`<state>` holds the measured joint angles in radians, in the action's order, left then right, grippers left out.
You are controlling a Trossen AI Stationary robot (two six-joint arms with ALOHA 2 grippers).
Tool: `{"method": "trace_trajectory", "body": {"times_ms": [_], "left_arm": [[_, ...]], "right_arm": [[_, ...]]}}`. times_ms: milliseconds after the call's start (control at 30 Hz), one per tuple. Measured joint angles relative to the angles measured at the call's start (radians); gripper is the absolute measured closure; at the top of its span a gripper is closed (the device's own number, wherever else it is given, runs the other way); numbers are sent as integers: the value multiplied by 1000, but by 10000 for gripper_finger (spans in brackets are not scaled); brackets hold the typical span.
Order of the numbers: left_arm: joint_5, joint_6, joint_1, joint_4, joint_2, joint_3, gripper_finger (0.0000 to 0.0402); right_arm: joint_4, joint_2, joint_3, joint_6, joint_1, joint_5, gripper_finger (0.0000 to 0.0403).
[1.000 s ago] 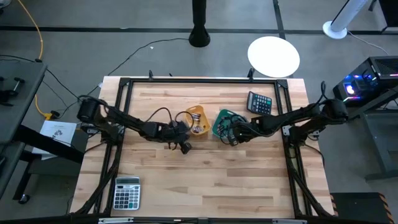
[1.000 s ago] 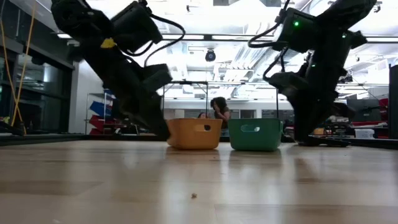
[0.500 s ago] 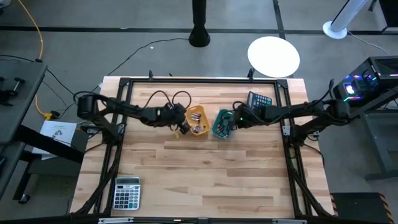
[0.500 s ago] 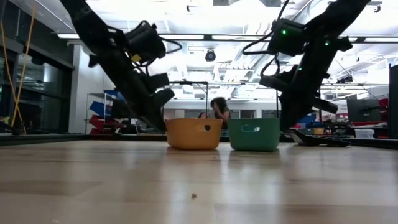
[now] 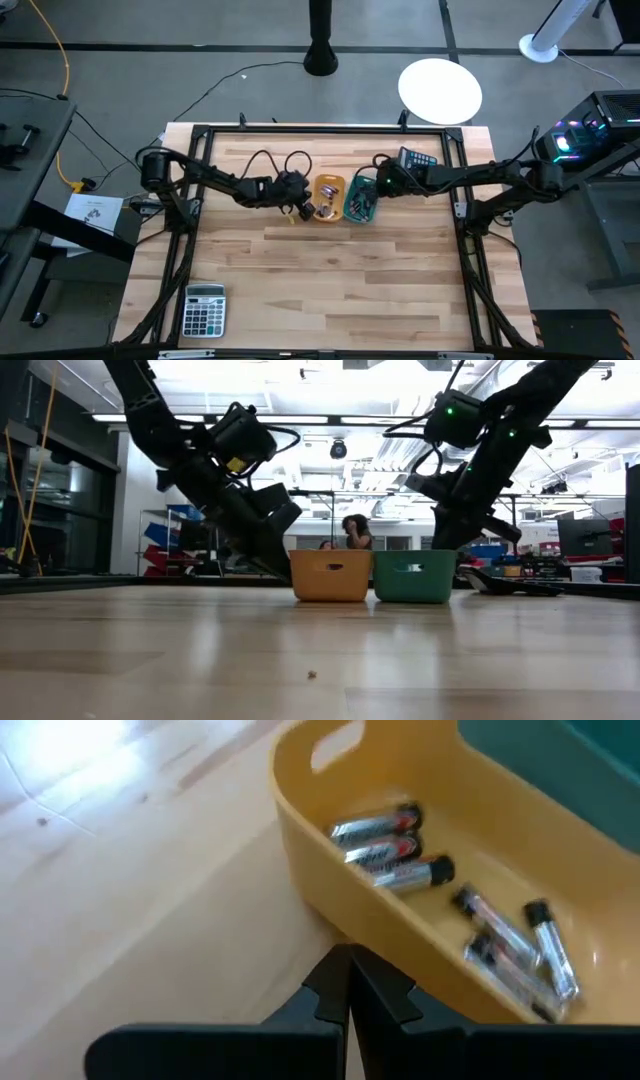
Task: Sort batteries
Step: Adjust the bins on the table
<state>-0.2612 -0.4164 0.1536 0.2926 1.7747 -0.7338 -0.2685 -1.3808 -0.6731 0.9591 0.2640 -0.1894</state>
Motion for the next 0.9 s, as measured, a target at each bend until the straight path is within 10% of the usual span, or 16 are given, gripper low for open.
{"method": "trace_trajectory", "body": {"times_ms": [533,900], "left_arm": [[-5,-52,-41,-98,-5,1,402],[-10,-64,-46,-91,-5,1,402]], "right_arm": [[-280,87,0,-43,-2,17,403],[-79,-58,0,-80,18,11,403]]}}
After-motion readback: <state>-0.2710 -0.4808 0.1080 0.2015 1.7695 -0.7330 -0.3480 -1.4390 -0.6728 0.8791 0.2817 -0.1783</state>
